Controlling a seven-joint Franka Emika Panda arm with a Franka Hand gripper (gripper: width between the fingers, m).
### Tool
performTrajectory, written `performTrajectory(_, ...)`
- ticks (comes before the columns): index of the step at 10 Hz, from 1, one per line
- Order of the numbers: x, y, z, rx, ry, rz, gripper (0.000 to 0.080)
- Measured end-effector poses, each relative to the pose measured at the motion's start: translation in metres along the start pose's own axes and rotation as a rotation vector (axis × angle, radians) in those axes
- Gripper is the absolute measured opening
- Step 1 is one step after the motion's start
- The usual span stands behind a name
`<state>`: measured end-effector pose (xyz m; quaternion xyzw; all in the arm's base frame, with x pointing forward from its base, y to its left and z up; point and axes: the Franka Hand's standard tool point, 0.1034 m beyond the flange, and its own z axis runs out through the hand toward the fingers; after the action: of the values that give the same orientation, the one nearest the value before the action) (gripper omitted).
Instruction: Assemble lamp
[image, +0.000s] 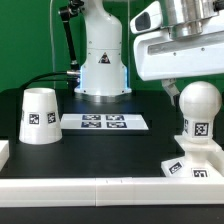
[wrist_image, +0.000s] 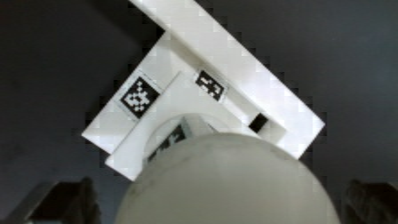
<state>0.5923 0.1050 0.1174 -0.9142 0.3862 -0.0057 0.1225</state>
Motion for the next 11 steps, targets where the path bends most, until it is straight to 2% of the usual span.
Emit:
performTrajectory(3,0.0002,0.0005,0.0005,-0.002,0.0,-0.226,0.0698)
performTrajectory(4,0.0002,0.0009,0.0007,-0.019,0.009,-0.353,0.0698)
performTrajectory(5,0.0,0.0009,0.0008,-0.062,0.027,-0.564,0.0698)
performTrajectory(6,0.001,0.0009,0.0001,-0.091,0.037,-0.721,0.0698)
performTrajectory(8,0.002,-0.0014,-0.0015,-0.114,0.034,-0.946,0.0698)
performTrajectory(11,0.0033,-0.0008,-0.0015,-0.119,0.024,-1.138,0.0698)
